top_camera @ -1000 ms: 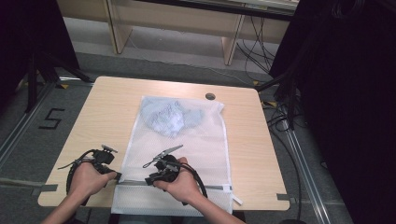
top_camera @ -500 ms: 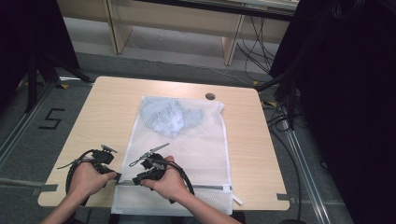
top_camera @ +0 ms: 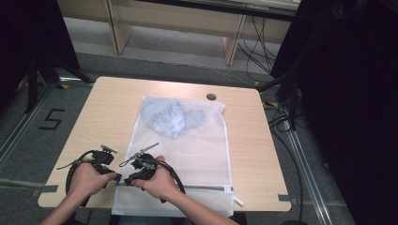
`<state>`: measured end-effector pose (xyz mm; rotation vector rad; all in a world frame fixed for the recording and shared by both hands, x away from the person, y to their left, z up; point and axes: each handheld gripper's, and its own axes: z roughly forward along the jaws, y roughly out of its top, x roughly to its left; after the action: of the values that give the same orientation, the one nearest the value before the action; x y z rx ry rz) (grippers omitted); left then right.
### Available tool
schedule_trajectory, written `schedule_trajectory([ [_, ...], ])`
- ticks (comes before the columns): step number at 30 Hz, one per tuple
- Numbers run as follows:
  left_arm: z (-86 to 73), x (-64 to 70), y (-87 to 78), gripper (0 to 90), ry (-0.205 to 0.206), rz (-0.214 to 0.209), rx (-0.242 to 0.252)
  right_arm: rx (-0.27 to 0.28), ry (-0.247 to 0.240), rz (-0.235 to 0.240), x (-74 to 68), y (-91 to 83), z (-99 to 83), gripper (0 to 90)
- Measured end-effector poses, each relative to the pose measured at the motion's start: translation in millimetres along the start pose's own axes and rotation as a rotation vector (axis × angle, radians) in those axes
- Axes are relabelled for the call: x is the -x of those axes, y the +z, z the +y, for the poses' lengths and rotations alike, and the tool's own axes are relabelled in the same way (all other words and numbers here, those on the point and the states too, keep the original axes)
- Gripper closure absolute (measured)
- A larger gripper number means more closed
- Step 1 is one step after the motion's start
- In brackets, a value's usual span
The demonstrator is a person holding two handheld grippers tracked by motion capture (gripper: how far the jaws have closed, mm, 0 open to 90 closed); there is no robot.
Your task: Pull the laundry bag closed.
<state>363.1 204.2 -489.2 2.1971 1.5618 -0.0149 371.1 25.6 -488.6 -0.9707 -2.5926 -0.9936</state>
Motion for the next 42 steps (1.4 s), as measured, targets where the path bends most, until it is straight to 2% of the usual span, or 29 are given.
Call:
schedule_trajectory([
  [2,0.1,-0.6,-0.3,89.6,0.006,0.0,-0.005,-0.007,0.01,0.018,0.3,2.7,0.9,72.9],
  [3,0.1,-0.5,-0.1,89.6,0.004,-0.001,-0.003,-0.009,0.016,0.003,-0.3,3.5,1.5,72.9],
  [5,0.0,-0.5,-0.3,89.6,0.005,0.0,-0.004,-0.011,0.017,0.026,0.0,5.8,2.4,72.8],
  [8,0.1,-0.8,-0.2,89.6,0.006,-0.001,-0.003,-0.012,0.021,0.009,-0.7,8.9,3.7,72.9],
  [9,0.1,-0.9,-0.2,89.6,0.006,-0.001,-0.004,-0.011,0.02,0.013,-0.9,9.4,3.9,73.0],
  [10,0.3,-2.2,-1.2,89.6,0.025,0.0,-0.02,-0.011,0.018,0.025,-0.6,10.5,4.2,73.2],
  [12,0.3,-2.4,-1.2,89.7,0.024,-0.001,-0.019,-0.013,0.025,0.04,-1.1,11.6,4.9,74.0],
  [14,0.3,-2.5,-1.1,89.6,0.022,-0.002,-0.019,-0.012,0.013,0.036,-0.5,12.5,5.9,75.5],
  [15,0.3,-2.5,-1.1,89.7,0.022,-0.002,-0.019,-0.012,0.03,0.036,-2.2,12.7,6.2,76.3],
  [18,0.0,-3.0,-0.8,89.7,0.02,-0.004,-0.016,-0.018,0.028,0.023,-3.2,13.6,7.7,79.4],
  [20,-0.1,-2.9,-0.8,89.6,0.019,-0.003,-0.015,-0.016,0.032,0.057,-2.9,14.9,8.2,81.5],
  [24,0.0,-3.2,-0.7,89.7,0.025,-0.005,-0.016,-0.018,0.043,0.067,-1.8,16.1,7.2,84.9],
  [26,-0.2,-2.4,-0.3,89.7,0.02,-0.006,-0.01,-0.025,0.042,0.048,-2.4,15.9,6.7,85.2],
  [28,0.0,-2.3,-0.9,89.6,0.032,-0.003,-0.021,-0.034,0.043,0.069,-2.5,16.2,6.8,84.8],
  [34,-0.5,-2.3,-0.8,89.7,0.036,-0.004,-0.017,-0.03,0.035,0.058,-3.2,18.1,7.6,84.0],
  [36,-0.6,-2.2,-0.8,89.7,0.041,-0.005,-0.017,-0.037,0.059,0.071,-3.8,17.8,6.9,86.2],
  [37,-0.8,-2.2,-0.7,89.7,0.042,-0.006,-0.016,-0.039,0.055,0.078,-3.1,17.6,6.4,86.6],
  [42,-2.0,4.1,0.0,89.7,0.057,0.011,-0.009,-0.04,0.087,0.067,-1.1,14.8,4.2,86.8],
])
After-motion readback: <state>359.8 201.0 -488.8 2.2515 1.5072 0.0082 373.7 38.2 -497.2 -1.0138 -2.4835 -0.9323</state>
